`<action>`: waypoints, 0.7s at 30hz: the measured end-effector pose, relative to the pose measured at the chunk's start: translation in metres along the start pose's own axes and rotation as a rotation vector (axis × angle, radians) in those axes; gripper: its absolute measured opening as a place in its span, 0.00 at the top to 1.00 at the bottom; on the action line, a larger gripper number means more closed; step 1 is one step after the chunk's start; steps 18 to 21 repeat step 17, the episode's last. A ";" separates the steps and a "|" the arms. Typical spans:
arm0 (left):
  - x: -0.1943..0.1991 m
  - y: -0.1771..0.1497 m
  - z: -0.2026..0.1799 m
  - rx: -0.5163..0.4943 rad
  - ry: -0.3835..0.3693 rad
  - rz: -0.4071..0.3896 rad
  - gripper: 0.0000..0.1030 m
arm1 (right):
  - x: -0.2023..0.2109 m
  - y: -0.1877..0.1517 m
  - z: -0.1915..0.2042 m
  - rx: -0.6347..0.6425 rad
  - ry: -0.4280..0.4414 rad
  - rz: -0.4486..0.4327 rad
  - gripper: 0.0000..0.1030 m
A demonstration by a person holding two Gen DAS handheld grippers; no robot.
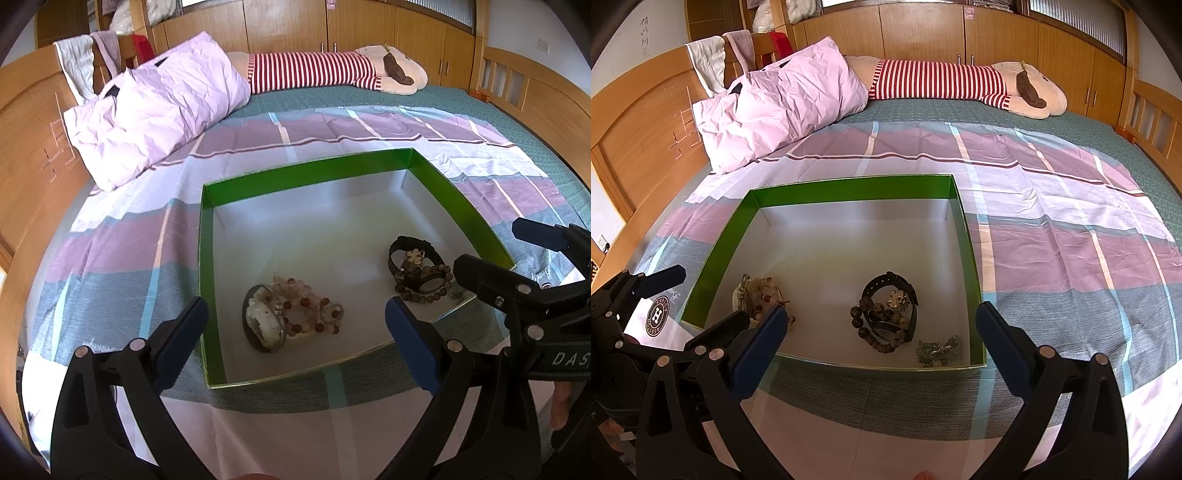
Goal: Organize jewelry
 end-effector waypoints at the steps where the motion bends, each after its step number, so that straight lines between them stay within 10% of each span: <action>1: 0.001 0.000 -0.001 -0.008 0.000 -0.006 0.05 | 0.000 0.000 0.000 0.000 0.000 0.000 0.01; 21: -0.002 0.000 0.003 0.009 0.003 0.019 0.04 | 0.000 -0.001 0.001 -0.001 0.003 0.000 0.01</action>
Point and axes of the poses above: each gripper's, at about its wrist camera, not at the fingertips, and x roughly against the way its jaws point, z to its left, y to its top, the point moved 8 cm from there along -x, roughly the way its jaws point, and after that the axes turned 11 degrees about -z, right-handed, at the moved point
